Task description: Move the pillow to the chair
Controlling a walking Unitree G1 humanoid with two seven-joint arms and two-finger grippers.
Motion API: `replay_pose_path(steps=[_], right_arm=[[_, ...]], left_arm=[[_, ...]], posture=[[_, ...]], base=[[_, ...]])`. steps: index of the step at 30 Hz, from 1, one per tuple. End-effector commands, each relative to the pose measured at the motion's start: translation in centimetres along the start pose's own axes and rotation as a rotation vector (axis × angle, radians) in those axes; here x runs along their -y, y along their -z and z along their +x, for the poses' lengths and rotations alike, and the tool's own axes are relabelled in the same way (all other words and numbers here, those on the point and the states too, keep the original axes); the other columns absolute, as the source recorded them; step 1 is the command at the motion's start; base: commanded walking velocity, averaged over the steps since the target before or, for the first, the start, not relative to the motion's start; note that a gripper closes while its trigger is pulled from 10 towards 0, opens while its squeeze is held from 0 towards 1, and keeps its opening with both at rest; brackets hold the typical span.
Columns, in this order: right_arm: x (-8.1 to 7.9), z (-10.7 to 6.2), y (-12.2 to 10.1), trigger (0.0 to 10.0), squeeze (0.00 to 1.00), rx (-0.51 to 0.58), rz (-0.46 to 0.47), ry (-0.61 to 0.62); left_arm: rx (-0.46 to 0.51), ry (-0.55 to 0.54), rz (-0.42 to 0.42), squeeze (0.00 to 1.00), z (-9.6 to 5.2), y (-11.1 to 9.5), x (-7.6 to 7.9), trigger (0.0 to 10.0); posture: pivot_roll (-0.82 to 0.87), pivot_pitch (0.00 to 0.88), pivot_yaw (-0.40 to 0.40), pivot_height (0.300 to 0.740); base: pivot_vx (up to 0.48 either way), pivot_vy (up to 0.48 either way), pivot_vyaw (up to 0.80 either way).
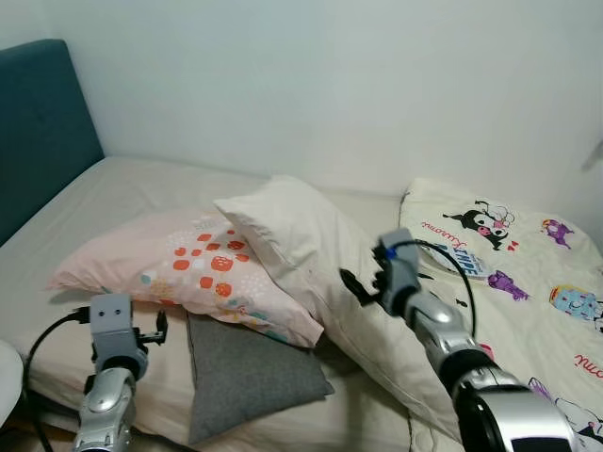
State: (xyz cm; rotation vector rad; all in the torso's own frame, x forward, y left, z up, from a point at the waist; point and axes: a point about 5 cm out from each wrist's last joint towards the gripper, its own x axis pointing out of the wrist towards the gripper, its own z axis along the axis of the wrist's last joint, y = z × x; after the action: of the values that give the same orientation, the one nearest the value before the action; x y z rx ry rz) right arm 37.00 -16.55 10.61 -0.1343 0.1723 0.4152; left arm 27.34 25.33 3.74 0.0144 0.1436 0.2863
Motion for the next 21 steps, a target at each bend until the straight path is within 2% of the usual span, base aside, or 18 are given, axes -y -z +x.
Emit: replay_pose_path(steps=[1,4,6,8,10,12,16,18,21], right_arm=[[-0.9,0.7,-0.8,10.0,0.00,0.004,0.007,-0.041],[-1.4,1.2,-1.5,10.0,0.00,0.017,0.010,-0.061],[-2.6,2.2,-3.0,10.0,0.00,0.046,-0.001,-0.102],[-3.0,2.5,-3.5,10.0,0.00,0.056,-0.011,-0.112],[-3.3,2.9,-4.4,10.0,0.00,0.072,-0.059,-0.109],[-3.3,3.0,-4.7,10.0,0.00,0.075,-0.080,-0.102],[-2.4,3.1,-5.9,10.0,0.00,0.068,-0.223,-0.013],[-2.2,3.1,-6.1,10.0,0.00,0.069,-0.248,0.003],[-1.6,3.1,-7.0,10.0,0.00,0.088,-0.351,0.058]], left_arm=[[0.007,-0.037,0.017,0.00,-0.5,-0.3,-1.0,10.0],[0.024,-0.050,0.025,0.00,-0.9,-0.5,-1.4,10.0],[0.061,-0.081,0.050,0.00,-2.1,-1.4,-2.6,10.0],[0.072,-0.090,0.059,0.00,-2.5,-1.8,-3.0,10.0],[0.091,-0.091,0.067,0.00,-3.8,-2.7,-3.6,10.0],[0.097,-0.086,0.067,0.00,-4.1,-3.0,-3.7,10.0],[0.115,-0.052,0.106,0.00,-6.2,-4.3,-4.1,10.0],[0.116,-0.047,0.108,0.00,-6.7,-4.4,-4.1,10.0],[0.111,-0.021,0.130,0.00,-7.9,-5.3,-3.9,10.0]], posture=[[-0.02,0.000,-0.077,0.740],[0.00,0.026,-0.087,0.740],[0.03,0.097,-0.101,0.740],[0.04,0.105,-0.103,0.740],[0.07,0.168,-0.109,0.740],[0.07,0.168,-0.109,0.740],[0.10,0.237,-0.099,0.740],[0.10,0.247,-0.095,0.740],[0.11,0.288,-0.079,0.740]], base=[[0.000,0.000,0.00],[0.000,0.000,0.00],[0.000,0.000,0.00],[0.000,0.000,0.00],[0.000,0.000,0.00],[0.000,0.000,0.00],[0.000,0.000,0.00],[0.000,0.000,0.00],[0.000,0.000,0.00]])
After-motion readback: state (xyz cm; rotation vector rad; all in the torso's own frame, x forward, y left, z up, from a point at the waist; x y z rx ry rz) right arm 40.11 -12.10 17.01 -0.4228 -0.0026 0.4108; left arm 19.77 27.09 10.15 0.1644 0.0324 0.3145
